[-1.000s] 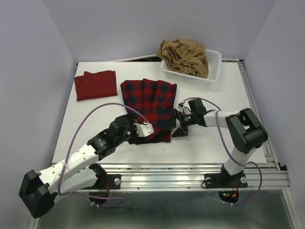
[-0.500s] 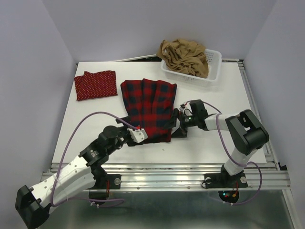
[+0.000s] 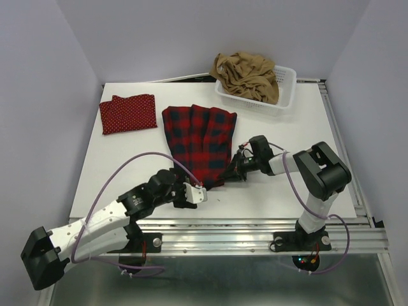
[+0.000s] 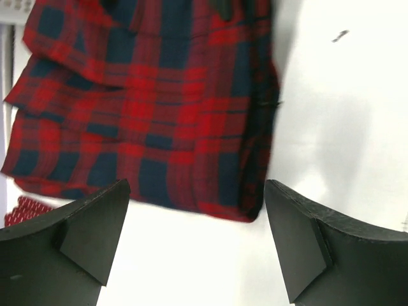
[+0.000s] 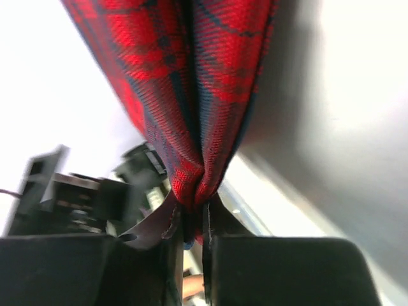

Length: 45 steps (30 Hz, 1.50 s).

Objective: Fold and stack the skirts

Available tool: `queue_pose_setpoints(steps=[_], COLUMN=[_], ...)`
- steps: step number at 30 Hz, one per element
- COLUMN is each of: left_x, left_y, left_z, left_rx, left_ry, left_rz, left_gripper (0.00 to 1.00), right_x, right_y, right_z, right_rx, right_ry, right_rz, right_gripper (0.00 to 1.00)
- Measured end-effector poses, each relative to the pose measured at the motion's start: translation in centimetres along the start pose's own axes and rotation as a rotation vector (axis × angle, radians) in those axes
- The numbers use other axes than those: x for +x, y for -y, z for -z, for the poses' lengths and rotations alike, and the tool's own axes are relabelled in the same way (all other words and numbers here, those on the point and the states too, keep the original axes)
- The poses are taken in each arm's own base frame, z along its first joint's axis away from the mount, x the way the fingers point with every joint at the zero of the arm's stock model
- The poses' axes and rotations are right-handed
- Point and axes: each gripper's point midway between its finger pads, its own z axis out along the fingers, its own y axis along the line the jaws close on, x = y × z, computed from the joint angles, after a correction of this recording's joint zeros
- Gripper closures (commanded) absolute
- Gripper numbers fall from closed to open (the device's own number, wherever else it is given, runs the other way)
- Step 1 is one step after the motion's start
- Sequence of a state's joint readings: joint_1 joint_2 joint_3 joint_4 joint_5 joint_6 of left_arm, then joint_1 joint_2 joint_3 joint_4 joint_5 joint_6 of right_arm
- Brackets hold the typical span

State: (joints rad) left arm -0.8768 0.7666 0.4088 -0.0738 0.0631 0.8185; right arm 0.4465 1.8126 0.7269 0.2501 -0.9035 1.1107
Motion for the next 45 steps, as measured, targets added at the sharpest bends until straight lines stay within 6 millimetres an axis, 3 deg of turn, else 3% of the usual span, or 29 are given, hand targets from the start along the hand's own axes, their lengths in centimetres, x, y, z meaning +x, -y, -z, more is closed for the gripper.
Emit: queue_pose_setpoints(steps=[5, 10, 16, 23, 32, 35, 38, 44, 45], left_x=[-2.0, -1.5, -1.0, -1.3, 0.9, 1.6, 1.9, 2.2, 2.2], left_y=[2.9, 4.7, 3.8, 1.6, 3.4, 3.7, 3.3, 2.7, 2.7], left_z=[-0.9, -2.2, -3.7, -3.7, -5.8, -5.9, -5.8, -5.4, -5.3], left_rx=[0.119, 0.172, 0.092, -0.046, -0.027, -0.029, -0.058, -0.097, -0.101], left_ry=[0.028, -0.023, -0.063, -0.025, -0.095, -0.114, -0.120, -0.122, -0.123], left_rz=[-0.009, 0.065, 0.111, 0.120, 0.132, 0.134, 0.135, 0.130, 0.128], left_gripper=[0.01, 0.01, 0.01, 0.01, 0.01, 0.11, 0.32, 0.53, 0.61], right_x=[-0.3, -0.7, -0.7, -0.6, -0.5, -0.4, -0.3, 0.4, 0.4], right_y=[-2.9, -5.5, -6.8, -6.8, -6.9, -7.1, -7.0, -6.2, -6.1], right_z=[0.2, 0.6, 0.9, 1.0, 1.1, 1.1, 1.2, 1.2, 1.2], right_rx=[-0.094, -0.188, -0.239, -0.249, -0.256, -0.260, -0.262, -0.250, -0.249], right_ry=[-0.006, -0.001, -0.006, -0.007, -0.012, -0.017, -0.023, -0.043, -0.046], right_rz=[-0.078, -0.103, -0.116, -0.123, -0.124, -0.125, -0.129, -0.134, -0.130], right_gripper=[0.99, 0.99, 0.99, 0.99, 0.99, 0.99, 0.99, 0.99, 0.99])
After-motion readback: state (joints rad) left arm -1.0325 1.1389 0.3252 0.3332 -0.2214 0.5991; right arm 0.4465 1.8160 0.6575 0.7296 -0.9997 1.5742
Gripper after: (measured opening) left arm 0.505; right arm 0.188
